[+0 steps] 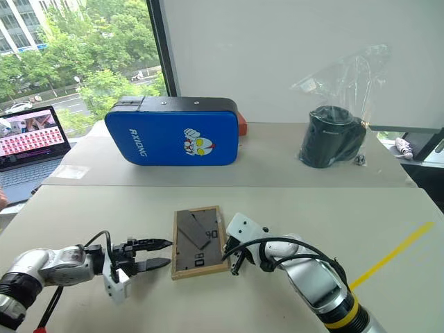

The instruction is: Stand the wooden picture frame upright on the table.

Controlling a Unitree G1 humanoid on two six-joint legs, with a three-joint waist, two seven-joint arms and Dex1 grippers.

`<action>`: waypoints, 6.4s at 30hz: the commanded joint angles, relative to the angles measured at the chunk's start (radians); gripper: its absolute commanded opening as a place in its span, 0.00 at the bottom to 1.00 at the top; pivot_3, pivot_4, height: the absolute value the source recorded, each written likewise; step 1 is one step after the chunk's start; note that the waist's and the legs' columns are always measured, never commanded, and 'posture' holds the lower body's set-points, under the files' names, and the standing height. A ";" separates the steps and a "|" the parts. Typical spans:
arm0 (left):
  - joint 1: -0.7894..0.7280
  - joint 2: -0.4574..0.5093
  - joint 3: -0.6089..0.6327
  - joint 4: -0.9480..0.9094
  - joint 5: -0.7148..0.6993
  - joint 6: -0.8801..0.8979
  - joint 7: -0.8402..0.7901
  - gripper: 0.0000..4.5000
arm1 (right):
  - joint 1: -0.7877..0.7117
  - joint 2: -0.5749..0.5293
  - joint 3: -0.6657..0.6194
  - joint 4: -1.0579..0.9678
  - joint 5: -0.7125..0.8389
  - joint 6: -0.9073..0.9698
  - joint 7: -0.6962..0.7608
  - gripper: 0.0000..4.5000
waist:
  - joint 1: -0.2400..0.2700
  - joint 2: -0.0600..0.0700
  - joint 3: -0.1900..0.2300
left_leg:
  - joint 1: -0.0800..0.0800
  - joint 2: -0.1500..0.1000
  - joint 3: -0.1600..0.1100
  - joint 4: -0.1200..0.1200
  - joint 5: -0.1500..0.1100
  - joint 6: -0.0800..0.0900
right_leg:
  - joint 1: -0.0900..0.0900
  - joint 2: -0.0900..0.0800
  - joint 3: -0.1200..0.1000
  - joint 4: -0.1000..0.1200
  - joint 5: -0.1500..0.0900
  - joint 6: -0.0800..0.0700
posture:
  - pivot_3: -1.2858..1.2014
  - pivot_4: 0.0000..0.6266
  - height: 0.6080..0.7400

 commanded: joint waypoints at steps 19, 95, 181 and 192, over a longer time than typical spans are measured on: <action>-0.104 -0.140 -0.098 0.011 -0.142 0.055 -0.309 0.98 | 0.001 0.028 0.025 -0.020 0.036 0.062 -0.015 0.00 | 0.007 0.000 0.000 | 0.001 0.000 0.000 0.001 0.000 0.000 | 0.002 0.000 0.000 0.000 0.000 0.000 | 0.52 0.24 1.00; 0.034 -0.147 -0.005 -0.137 -0.096 0.134 -0.233 0.28 | -0.339 -0.142 -0.270 0.444 0.357 -0.006 0.392 0.98 | -0.016 0.004 0.006 | -0.003 -0.001 -0.002 0.001 0.000 0.000 | -0.003 0.000 0.000 0.002 0.000 -0.001 | 0.52 0.24 1.00; 0.410 -0.442 0.333 -0.845 -0.737 1.142 -0.451 0.81 | -0.542 -0.224 -0.187 0.574 0.343 0.000 0.481 0.29 | -0.004 0.000 0.021 | -0.002 0.000 0.000 0.003 -0.001 0.002 | -0.001 0.000 0.000 0.000 0.005 -0.009 | 0.52 0.24 1.00; 0.389 -0.458 0.329 -0.830 -0.727 1.142 -0.461 0.83 | -0.534 -0.199 -0.220 0.584 0.350 0.029 0.448 0.70 | -0.002 0.000 0.022 | -0.003 0.000 0.000 0.003 -0.001 0.001 | -0.002 0.000 0.000 0.000 0.005 -0.009 | 0.52 0.24 1.00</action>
